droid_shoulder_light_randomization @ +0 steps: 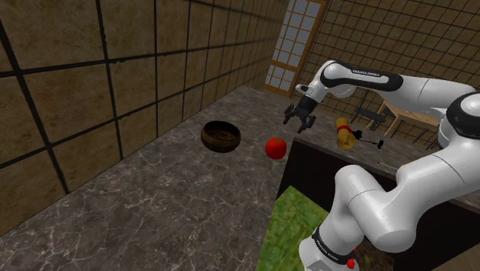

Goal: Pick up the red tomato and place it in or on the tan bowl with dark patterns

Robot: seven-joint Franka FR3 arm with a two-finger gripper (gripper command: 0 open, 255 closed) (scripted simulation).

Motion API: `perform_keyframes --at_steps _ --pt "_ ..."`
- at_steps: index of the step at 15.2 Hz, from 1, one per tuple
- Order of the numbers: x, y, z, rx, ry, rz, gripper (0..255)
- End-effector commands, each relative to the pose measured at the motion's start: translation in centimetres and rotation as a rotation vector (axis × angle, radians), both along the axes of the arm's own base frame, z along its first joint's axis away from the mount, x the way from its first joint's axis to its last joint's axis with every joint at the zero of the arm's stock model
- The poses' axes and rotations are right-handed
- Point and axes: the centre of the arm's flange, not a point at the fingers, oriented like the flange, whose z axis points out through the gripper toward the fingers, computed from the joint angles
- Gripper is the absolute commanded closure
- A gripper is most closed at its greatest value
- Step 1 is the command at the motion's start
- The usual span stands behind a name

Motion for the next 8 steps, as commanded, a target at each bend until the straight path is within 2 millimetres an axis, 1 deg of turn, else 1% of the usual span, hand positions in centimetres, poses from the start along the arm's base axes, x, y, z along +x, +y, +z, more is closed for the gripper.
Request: perform_keyframes --at_steps 1,2,8 --pt "2.2 -1.7 -2.2 0.024 -0.008 0.119 0" --pt "3.0 -2.2 -2.9 0.033 -0.011 0.158 0" --pt "3.0 -0.7 -5.8 0.033 -0.011 0.158 0"
